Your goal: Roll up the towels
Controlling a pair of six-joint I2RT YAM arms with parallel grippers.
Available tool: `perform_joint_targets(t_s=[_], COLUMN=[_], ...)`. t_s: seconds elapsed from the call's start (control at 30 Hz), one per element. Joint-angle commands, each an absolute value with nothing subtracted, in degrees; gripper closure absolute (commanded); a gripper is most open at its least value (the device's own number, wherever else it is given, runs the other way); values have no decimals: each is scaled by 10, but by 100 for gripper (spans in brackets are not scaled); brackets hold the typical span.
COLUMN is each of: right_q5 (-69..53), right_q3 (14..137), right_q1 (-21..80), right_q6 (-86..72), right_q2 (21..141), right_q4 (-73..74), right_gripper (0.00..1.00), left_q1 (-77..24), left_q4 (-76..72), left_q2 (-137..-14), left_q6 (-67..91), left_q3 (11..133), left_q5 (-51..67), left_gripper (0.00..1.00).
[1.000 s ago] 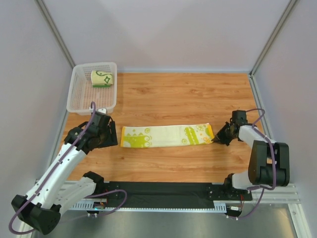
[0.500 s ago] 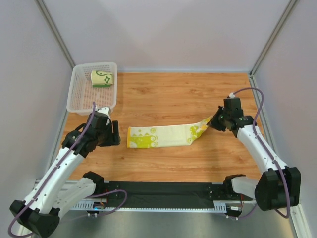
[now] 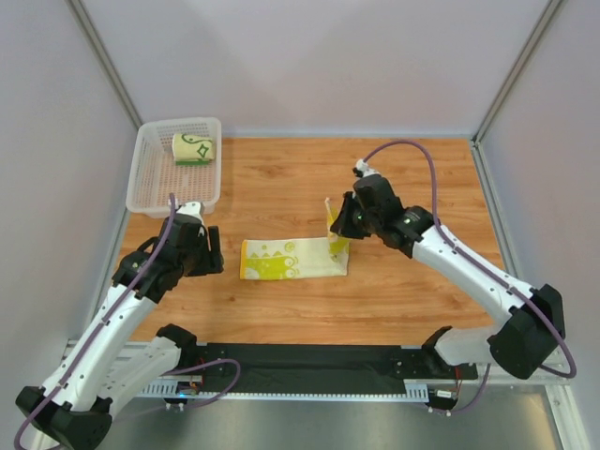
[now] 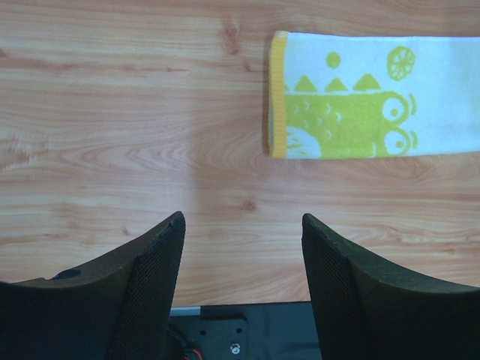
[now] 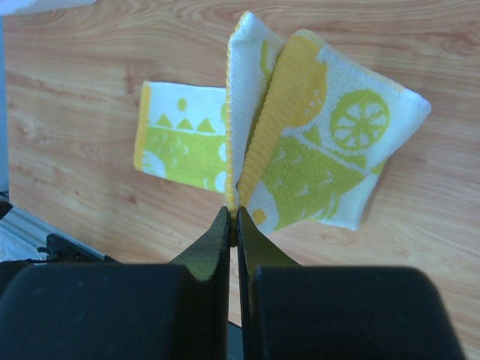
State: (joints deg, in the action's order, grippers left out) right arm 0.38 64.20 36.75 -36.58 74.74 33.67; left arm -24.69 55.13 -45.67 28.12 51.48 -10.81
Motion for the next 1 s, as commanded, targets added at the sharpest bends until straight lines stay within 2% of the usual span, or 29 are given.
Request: perform_joint_targets(t_s=[0.0,0.4,0.97], right_q5=[37,56,33], right_q3=[697,780,882], right_q1=[416,520,577], right_q6=[-365,-372,-389], right_q2=[777,924,1083], right_q4=[308,274,258], right_gripper=[100,100,100], left_q1=[-247,-247,-247], left_q4=[560,562,566], left_q2=[-446,-428,-415], left_q6=[287,288,295], left_q3=[523,524,524], left_q5=[-138,-150,-166], left_gripper=[30,29,29])
